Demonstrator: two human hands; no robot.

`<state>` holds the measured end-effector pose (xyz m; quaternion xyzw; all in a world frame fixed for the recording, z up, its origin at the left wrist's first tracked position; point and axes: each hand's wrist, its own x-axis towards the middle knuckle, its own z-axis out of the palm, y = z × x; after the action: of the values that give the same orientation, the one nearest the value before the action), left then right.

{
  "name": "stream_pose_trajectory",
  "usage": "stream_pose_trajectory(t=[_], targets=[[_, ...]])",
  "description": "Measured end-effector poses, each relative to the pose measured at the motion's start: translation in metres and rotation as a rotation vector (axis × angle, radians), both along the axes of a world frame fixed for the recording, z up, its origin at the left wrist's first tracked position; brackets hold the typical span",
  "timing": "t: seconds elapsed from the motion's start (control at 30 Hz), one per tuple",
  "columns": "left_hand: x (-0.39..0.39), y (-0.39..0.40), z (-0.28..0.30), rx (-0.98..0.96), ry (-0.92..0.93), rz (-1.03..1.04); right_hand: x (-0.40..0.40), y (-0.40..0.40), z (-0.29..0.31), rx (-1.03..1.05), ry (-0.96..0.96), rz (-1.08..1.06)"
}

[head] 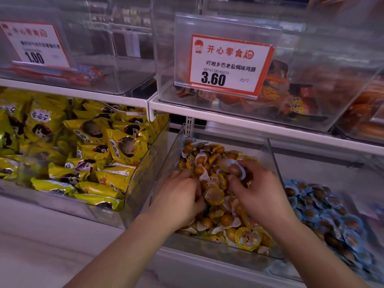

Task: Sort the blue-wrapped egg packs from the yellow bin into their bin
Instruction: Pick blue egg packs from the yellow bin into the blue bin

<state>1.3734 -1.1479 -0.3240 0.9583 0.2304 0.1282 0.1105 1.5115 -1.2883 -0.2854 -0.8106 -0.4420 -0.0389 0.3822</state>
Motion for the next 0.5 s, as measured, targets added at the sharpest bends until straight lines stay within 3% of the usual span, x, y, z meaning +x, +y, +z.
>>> stream_pose_trajectory(t=[0.07,0.17,0.23,0.37,0.5], targets=[[-0.001,-0.001,-0.003,0.042,0.090,-0.045,-0.005,-0.004,0.001,-0.003,0.119,0.084],[-0.002,-0.002,-0.006,0.058,0.220,-0.079,-0.017,-0.009,-0.003,-0.205,0.229,0.298],[0.000,-0.002,-0.007,0.070,0.252,-0.068,-0.023,-0.009,-0.008,-0.354,0.136,0.359],[0.002,-0.002,-0.008,0.117,0.198,-0.033,-0.021,-0.005,-0.013,-0.484,-0.110,0.278],[0.001,-0.001,-0.001,-0.096,-0.038,0.020,-0.018,0.000,-0.020,-0.460,-0.224,0.105]])
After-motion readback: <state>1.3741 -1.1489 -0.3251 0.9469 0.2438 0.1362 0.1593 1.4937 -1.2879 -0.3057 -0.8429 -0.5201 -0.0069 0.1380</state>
